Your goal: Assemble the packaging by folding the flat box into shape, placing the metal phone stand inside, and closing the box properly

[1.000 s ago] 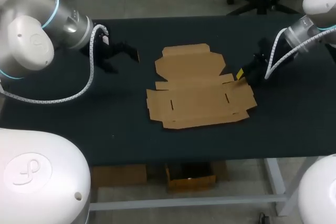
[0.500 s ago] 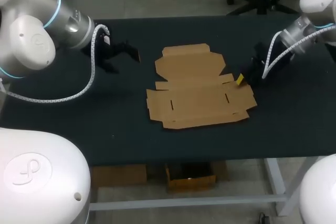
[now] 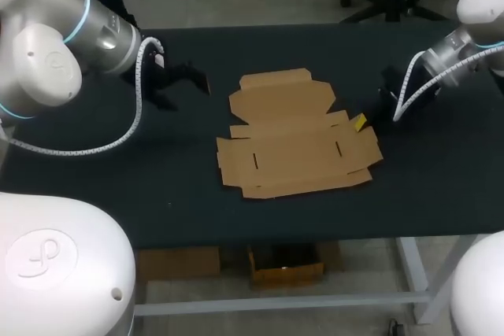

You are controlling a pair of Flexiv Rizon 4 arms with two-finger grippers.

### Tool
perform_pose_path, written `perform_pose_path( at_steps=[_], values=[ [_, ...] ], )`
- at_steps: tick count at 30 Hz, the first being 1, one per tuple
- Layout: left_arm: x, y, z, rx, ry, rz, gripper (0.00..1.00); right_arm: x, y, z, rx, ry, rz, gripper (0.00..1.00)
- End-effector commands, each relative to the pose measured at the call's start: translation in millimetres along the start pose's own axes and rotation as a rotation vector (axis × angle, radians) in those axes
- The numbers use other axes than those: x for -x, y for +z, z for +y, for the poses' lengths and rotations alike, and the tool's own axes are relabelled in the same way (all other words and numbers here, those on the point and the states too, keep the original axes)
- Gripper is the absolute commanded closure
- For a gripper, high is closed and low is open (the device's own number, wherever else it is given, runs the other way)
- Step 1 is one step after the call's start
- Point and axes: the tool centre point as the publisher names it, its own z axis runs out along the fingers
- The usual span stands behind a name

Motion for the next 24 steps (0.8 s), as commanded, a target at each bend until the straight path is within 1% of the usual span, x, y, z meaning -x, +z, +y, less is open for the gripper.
perform_pose_path(
  at_steps=[1, 8, 16, 24],
  values=[
    [-1.2, -6, 4.0, -0.008, -0.001, -0.006, 0.00, -8, 0, -12, 0.030, -0.001, -0.005, 1.00],
    [-0.1, -7, 5.2, -0.009, -0.001, -0.005, 0.00, -14, 6, -23, 0.053, 0.025, 0.019, 1.00],
    [1.2, -8, 6.2, -0.008, 0.001, -0.004, 0.00, -11, 16, -31, 0.071, 0.070, 0.031, 1.00],
    [3.1, -11, 6.6, -0.014, 0.001, -0.001, 0.00, -14, 20, -35, 0.068, 0.074, 0.043, 1.00]
  ],
)
